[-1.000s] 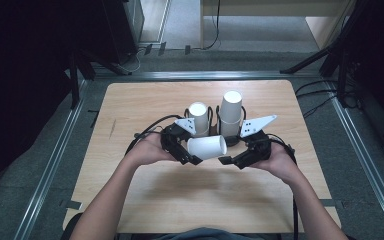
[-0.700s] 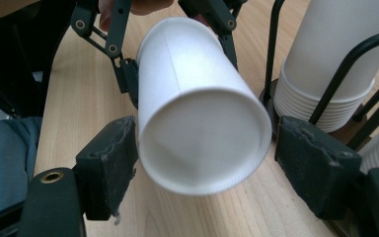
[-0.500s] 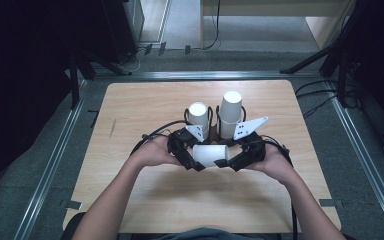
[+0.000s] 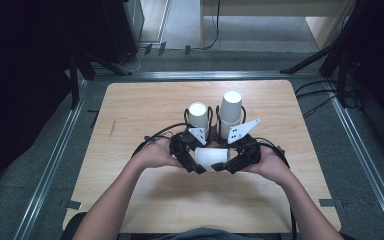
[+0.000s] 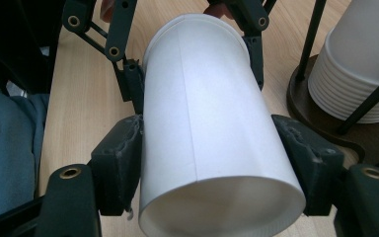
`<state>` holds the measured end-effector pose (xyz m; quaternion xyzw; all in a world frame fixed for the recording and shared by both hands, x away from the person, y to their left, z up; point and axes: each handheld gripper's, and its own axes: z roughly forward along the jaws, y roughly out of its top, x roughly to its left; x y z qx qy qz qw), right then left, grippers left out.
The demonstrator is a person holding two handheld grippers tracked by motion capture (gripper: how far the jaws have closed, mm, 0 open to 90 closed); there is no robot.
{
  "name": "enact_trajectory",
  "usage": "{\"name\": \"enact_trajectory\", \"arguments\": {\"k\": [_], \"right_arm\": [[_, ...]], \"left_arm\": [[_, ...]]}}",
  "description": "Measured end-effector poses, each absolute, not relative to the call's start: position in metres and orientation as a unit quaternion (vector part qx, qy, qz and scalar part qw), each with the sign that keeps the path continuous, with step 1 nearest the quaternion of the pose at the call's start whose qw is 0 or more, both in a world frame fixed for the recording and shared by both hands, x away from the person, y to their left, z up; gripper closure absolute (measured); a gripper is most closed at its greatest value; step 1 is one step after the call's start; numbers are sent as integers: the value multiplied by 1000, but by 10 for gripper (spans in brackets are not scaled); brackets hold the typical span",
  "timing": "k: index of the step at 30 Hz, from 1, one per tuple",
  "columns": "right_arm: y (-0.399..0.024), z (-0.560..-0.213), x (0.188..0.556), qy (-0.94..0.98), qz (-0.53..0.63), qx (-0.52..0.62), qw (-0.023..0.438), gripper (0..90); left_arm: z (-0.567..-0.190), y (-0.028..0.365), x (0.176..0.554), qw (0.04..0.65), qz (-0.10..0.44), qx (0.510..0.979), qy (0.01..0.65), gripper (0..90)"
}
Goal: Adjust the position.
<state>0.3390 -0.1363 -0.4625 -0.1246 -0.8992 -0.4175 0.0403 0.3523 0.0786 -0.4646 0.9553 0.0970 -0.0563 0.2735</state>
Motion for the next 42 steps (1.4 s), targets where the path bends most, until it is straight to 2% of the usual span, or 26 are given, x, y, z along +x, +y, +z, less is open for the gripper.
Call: {"name": "enact_trajectory", "arguments": {"k": [19, 22, 25, 30, 42], "right_arm": [[-134, -460, 337, -902, -411, -125, 41, 336], [-135, -458, 337, -900, -416, -122, 33, 335], [-137, -456, 337, -896, -426, -126, 29, 334], [-144, -452, 340, -887, -441, -134, 24, 333], [-156, -444, 341, -869, -475, -139, 20, 332]], "left_arm": [[-463, 82, 352, 280, -57, 953, 96, 231], [-462, 83, 353, 292, -63, 949, 101, 214], [-459, 86, 355, 320, -73, 937, 118, 152], [-456, 87, 355, 334, -58, 931, 136, 84], [-452, 98, 352, 395, -51, 902, 165, 86]]}}
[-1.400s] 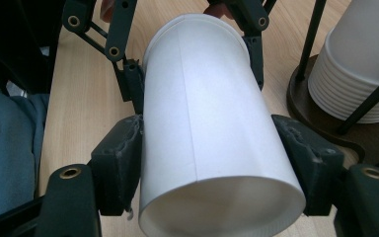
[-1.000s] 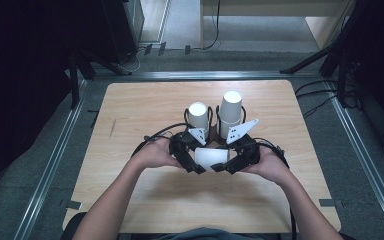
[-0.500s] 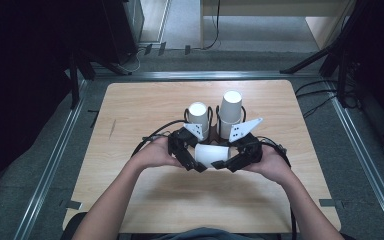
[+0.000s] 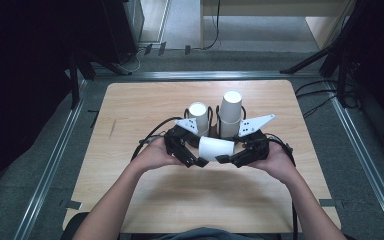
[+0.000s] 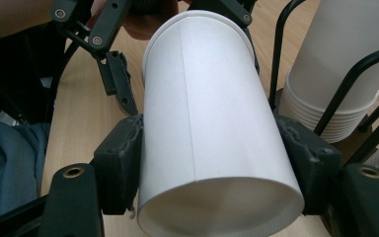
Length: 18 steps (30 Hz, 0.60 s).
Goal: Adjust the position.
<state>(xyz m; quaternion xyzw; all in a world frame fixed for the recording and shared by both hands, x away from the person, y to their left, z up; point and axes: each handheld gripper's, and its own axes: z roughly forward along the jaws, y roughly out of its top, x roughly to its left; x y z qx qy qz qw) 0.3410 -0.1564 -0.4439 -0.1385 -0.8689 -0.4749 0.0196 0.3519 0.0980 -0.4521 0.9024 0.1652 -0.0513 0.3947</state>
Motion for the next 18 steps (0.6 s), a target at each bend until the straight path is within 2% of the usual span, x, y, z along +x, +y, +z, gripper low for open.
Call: {"name": "enact_trajectory", "arguments": {"k": [10, 13, 18], "right_arm": [[-158, -442, 339, -856, -499, -129, 37, 330], [-157, -442, 339, -857, -499, -124, 41, 330], [-155, -443, 338, -855, -502, -119, 53, 330]], "left_arm": [[-453, 96, 346, 430, -71, 886, 159, 90], [-452, 97, 346, 439, -74, 882, 154, 131], [-452, 98, 346, 448, -89, 876, 157, 136]]}}
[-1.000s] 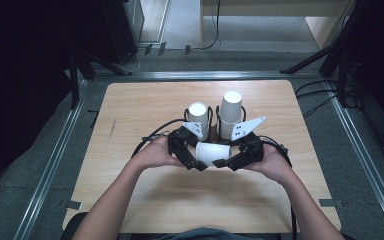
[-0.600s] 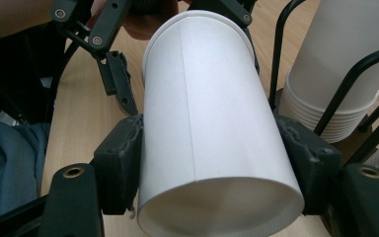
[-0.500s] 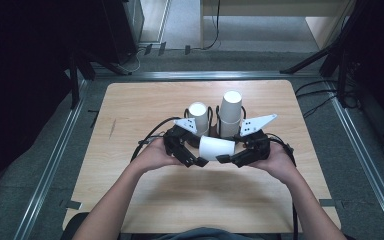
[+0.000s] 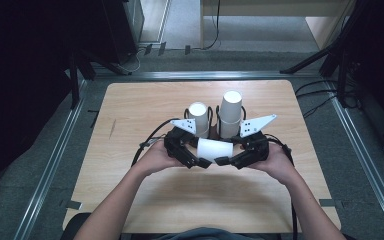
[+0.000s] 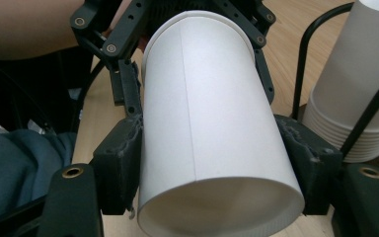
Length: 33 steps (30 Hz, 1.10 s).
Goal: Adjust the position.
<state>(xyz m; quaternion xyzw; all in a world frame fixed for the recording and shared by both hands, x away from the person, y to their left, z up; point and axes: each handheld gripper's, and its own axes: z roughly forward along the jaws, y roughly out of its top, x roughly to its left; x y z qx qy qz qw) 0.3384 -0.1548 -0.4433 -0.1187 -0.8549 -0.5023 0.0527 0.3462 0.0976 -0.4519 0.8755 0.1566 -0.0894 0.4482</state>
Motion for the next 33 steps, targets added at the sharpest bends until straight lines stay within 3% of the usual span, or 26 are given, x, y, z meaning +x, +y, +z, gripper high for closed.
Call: {"name": "enact_trajectory", "arguments": {"k": [18, 33], "right_arm": [[-154, -445, 338, -857, -498, -114, 75, 334], [-159, -447, 340, -872, -470, -134, 40, 256]], "left_arm": [[-449, 100, 344, 444, -93, 882, 127, 237], [-431, 112, 346, 411, -39, 901, 133, 232]]}}
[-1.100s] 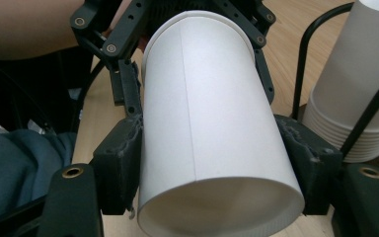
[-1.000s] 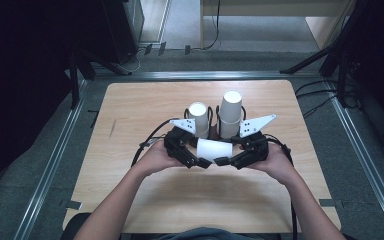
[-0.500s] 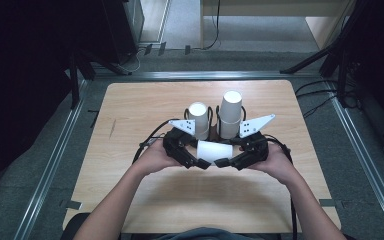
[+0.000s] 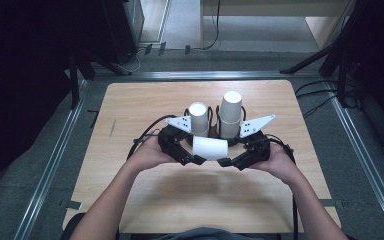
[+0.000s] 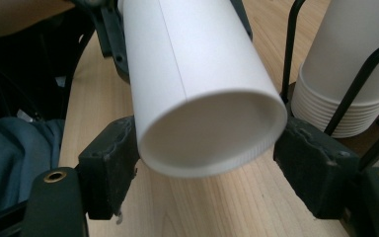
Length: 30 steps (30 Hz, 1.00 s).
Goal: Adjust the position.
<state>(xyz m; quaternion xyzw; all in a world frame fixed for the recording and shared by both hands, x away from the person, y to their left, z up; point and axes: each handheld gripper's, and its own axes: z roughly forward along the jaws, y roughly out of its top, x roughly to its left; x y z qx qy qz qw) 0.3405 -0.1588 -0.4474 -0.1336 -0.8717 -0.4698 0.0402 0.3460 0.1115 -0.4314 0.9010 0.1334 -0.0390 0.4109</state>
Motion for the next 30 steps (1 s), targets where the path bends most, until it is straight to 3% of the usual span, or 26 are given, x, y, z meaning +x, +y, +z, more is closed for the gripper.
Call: {"name": "enact_trajectory", "arguments": {"k": [19, 30], "right_arm": [[-154, -455, 342, -888, -438, -138, 18, 255], [-148, -459, 340, -897, -424, -127, 20, 255]], "left_arm": [[-424, 99, 357, 320, -26, 940, 115, 230], [-431, 88, 356, 286, -45, 952, 99, 229]]}}
